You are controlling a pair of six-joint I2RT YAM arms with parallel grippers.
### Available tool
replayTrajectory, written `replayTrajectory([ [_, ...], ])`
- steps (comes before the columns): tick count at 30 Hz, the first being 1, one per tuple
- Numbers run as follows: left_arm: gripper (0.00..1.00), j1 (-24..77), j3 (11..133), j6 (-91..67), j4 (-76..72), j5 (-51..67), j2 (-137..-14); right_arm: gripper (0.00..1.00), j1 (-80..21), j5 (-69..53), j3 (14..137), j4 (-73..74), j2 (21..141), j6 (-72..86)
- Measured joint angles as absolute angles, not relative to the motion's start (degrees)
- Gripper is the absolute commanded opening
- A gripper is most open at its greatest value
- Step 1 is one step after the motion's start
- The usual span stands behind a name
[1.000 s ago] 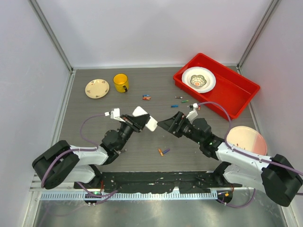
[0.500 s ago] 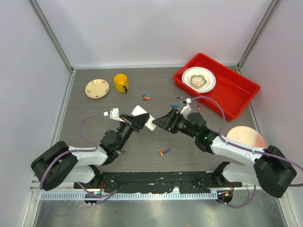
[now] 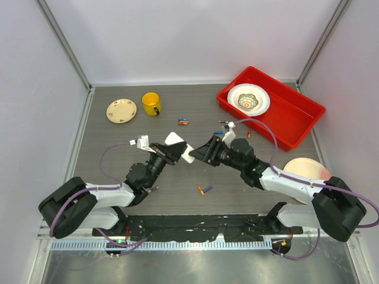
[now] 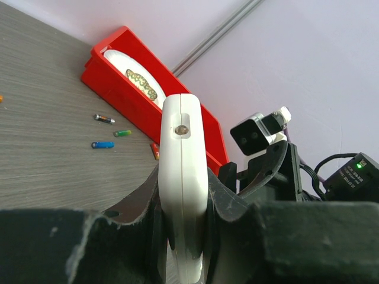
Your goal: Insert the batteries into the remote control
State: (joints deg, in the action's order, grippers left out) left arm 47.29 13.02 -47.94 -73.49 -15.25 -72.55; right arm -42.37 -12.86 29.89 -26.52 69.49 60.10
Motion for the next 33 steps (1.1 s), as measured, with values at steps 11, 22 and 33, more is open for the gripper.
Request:
replayTrajectory([
  [11, 0.0, 47.29, 13.02, -47.75, -73.06, -15.46, -72.34, 0.44, -42.39, -13.8, 30.39, -27.18, 70.74, 60.12],
  [22, 0.0, 47.13, 12.99, -47.7, -72.93, -16.6, -72.34, 0.41, -42.37, -13.76, 30.44, -27.4, 71.29, 60.12],
  [33, 0.0, 47.2, 12.97, -48.05, -73.06, -16.71, -72.1, 0.47, -42.65, -13.82, 30.44, -27.38, 71.24, 60.14],
])
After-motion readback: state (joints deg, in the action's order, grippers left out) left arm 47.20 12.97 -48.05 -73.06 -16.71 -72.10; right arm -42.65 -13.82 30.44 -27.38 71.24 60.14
